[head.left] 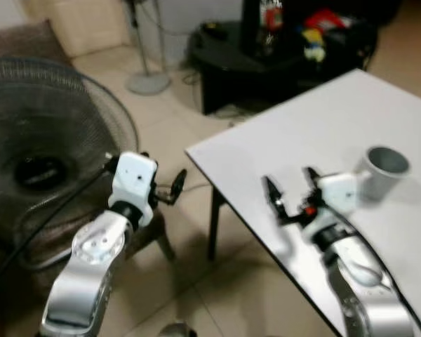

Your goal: Setting the table

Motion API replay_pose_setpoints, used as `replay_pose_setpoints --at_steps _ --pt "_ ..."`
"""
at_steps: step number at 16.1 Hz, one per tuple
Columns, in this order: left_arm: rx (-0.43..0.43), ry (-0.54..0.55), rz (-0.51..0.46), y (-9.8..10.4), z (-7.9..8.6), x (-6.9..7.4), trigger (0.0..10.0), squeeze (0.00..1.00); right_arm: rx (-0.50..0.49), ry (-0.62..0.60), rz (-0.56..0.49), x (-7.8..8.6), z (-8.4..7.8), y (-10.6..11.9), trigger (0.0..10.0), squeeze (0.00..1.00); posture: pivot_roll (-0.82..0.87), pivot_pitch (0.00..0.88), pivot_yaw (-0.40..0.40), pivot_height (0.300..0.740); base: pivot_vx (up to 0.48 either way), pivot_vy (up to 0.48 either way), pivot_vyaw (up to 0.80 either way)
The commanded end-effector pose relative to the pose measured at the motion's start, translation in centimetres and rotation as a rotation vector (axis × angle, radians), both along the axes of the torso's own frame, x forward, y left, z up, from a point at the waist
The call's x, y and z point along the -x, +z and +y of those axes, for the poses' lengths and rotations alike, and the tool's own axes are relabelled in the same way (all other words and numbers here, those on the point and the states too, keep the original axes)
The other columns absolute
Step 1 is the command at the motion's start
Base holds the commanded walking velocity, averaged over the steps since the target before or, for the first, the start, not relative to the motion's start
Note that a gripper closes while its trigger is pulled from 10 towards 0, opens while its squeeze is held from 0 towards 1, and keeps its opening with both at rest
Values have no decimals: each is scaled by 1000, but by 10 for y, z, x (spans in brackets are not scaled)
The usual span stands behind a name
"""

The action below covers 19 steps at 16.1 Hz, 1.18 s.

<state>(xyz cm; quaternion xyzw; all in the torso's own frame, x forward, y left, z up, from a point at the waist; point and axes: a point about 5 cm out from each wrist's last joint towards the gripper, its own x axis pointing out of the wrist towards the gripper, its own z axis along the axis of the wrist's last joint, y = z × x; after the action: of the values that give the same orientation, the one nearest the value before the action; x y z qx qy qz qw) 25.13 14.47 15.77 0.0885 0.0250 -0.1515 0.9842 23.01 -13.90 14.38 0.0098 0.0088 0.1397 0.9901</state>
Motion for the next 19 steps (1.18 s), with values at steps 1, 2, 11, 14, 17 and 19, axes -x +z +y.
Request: replay_pose_setpoints --at_steps 1,2,11,14,17,19 --pt "15 22 -4 0 0 5 10000 0 6 1 -13 1 0 2 10000 1000 19 28 31 740 0 0 800" --pt "27 23 -5 0 0 6 10000 0 1 7 -9 1 0 2 10000 1000 22 31 28 740 0 0 800" --pt "15 27 -39 4 -4 -2 10000 0 -83 10 50 5 -5 -12 10000 1000 22 15 42 740 0 0 800" --pt "2 37 -45 5 -1 -5 10000 0 -103 22 41 2 -3 -11 10000 1000 26 5 45 740 0 97 477" --pt "1 39 -53 7 -2 -7 10000 0 -88 29 45 -1 -3 -13 10000 1000 30 1 39 740 0 298 0" --pt "-3 41 -56 7 -1 -6 10000 0 -57 49 24 -2 -1 -11 10000 1000 35 0 33 740 0 298 0"
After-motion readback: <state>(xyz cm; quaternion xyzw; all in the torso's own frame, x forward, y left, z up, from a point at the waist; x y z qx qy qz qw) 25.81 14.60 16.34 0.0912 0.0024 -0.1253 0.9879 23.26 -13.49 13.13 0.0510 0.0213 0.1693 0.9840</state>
